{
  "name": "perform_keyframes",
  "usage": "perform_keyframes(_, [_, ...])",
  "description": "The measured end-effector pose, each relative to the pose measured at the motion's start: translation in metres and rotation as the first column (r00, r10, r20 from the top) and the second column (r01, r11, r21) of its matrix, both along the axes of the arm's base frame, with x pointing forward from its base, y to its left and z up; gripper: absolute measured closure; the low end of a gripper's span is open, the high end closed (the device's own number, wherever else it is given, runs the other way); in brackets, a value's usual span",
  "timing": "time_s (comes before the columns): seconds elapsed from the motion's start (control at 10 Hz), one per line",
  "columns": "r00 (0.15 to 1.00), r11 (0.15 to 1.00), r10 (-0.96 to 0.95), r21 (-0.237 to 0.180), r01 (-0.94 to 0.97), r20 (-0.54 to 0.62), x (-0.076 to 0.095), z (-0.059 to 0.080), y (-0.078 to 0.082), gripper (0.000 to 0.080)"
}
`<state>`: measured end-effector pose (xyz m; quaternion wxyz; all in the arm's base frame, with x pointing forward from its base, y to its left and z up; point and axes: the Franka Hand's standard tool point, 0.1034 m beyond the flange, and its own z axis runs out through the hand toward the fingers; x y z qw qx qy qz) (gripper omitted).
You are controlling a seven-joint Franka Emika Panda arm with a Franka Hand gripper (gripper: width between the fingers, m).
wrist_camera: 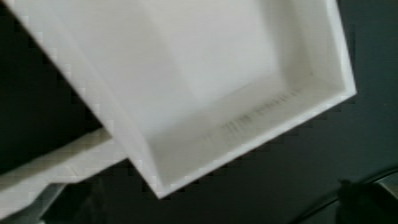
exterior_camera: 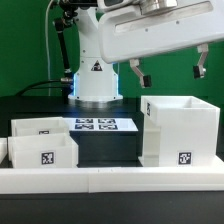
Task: Assemble drawer
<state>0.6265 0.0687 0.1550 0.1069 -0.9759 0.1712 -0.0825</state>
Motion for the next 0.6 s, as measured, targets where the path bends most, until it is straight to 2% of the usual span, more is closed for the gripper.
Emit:
perform_keyframes(0.3, [0.987, 0.986, 0.16, -0.043, -0.159, 0.023, -0.001, -0.002, -0.003, 0.015])
perform_keyframes(0.4, [0.96, 0.956, 0.278, -0.1, -0.274, 0.023, -0.006, -0.006, -0.017, 0.015])
perform_keyframes(0.6, [0.923, 0.914, 0.384, -0.147, -0.377, 0.02, -0.007, -0.009, -0.048, 0.015])
